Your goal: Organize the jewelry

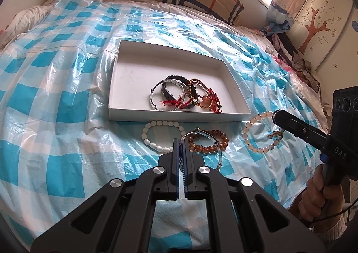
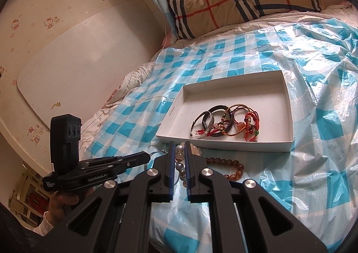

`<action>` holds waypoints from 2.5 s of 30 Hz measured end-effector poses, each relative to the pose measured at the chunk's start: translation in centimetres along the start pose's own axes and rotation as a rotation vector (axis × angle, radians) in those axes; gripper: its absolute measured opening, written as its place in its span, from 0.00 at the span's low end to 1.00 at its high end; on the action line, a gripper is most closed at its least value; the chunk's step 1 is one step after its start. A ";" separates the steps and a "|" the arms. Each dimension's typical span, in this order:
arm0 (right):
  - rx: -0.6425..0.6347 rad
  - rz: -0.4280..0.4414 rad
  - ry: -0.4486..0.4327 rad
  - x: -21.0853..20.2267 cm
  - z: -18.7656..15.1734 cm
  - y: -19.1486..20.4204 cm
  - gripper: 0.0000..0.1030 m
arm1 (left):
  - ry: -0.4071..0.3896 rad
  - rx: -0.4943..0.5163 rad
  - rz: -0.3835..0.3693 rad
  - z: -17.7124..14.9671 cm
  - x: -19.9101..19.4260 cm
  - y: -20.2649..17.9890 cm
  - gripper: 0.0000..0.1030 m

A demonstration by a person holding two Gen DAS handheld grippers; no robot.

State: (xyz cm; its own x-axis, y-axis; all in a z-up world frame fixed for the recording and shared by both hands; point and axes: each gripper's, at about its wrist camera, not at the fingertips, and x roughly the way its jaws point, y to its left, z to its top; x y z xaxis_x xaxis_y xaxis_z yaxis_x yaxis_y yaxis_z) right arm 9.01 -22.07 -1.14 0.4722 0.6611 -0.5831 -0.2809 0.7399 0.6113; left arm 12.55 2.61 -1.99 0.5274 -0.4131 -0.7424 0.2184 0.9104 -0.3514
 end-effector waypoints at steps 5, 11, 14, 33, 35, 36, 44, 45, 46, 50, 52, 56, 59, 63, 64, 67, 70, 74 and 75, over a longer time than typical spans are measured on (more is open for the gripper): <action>-0.001 0.003 -0.005 0.0 0.2 0.0 0.09 | 0.000 0.001 0.000 0.2 0.2 0.1 0.02; -0.002 0.005 -0.009 0.1 0.3 0.0 0.09 | -0.003 -0.003 0.000 0.4 0.5 0.3 0.02; -0.001 0.010 -0.018 0.1 0.5 -0.1 0.09 | -0.010 -0.004 0.005 0.8 0.3 0.5 0.02; -0.008 0.027 -0.061 3.4 3.7 -1.5 0.09 | -0.034 0.028 0.023 5.0 3.0 0.4 0.02; -0.009 0.030 -0.065 4.0 4.2 -1.8 0.09 | -0.036 0.029 0.026 5.5 3.3 0.5 0.02; -0.010 0.031 -0.067 4.2 4.4 -1.9 0.09 | -0.037 0.029 0.027 5.7 3.6 0.6 0.02; -0.003 0.039 -0.064 6.4 5.0 -2.8 0.09 | -0.033 0.020 0.031 6.6 5.5 1.1 0.02; -0.001 0.040 -0.062 6.6 5.1 -2.9 0.09 | -0.031 0.021 0.031 6.7 5.8 1.1 0.02; 0.001 0.040 -0.061 6.9 5.1 -3.0 0.09 | -0.031 0.022 0.032 6.7 6.0 1.1 0.02; 0.002 0.026 -0.049 8.0 5.2 -3.7 0.09 | -0.034 0.020 0.036 7.1 6.9 1.2 0.02; 0.008 -0.010 -0.034 8.7 5.0 -4.3 0.09 | -0.039 0.019 0.049 7.3 7.3 1.4 0.02; 0.042 -0.114 -0.008 9.1 4.6 -6.0 0.16 | 0.001 0.022 0.095 7.6 9.0 1.8 0.03; 0.072 -0.143 -0.008 8.4 4.0 -7.2 0.34 | 0.015 0.013 0.103 7.4 9.5 2.3 0.04; 0.088 -0.150 0.002 7.3 3.2 -7.9 0.34 | -0.001 0.000 0.099 6.8 8.6 2.5 0.05; 0.091 -0.152 0.009 7.0 2.9 -7.9 0.34 | -0.007 -0.005 0.100 6.7 8.2 2.6 0.05; 0.087 -0.143 0.033 6.0 1.6 -7.4 0.34 | -0.029 -0.020 0.105 5.7 6.6 3.0 0.08; 0.084 -0.135 0.081 5.8 0.2 -6.9 0.34 | -0.022 -0.023 0.108 4.0 5.3 3.4 0.13; 0.075 -0.151 0.155 6.5 -1.5 -6.9 0.34 | 0.048 -0.004 0.105 1.6 5.6 3.7 0.18; 0.079 -0.155 0.170 6.9 -1.6 -7.1 0.34 | 0.064 0.000 0.109 1.2 6.0 3.7 0.20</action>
State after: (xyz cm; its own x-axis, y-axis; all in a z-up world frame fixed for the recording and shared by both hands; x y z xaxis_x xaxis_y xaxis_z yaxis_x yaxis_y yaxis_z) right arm 12.87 -22.55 -10.34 0.3554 0.5567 -0.7508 -0.1470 0.8266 0.5433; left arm 17.51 3.49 -7.07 0.4950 -0.3121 -0.8109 0.1628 0.9500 -0.2663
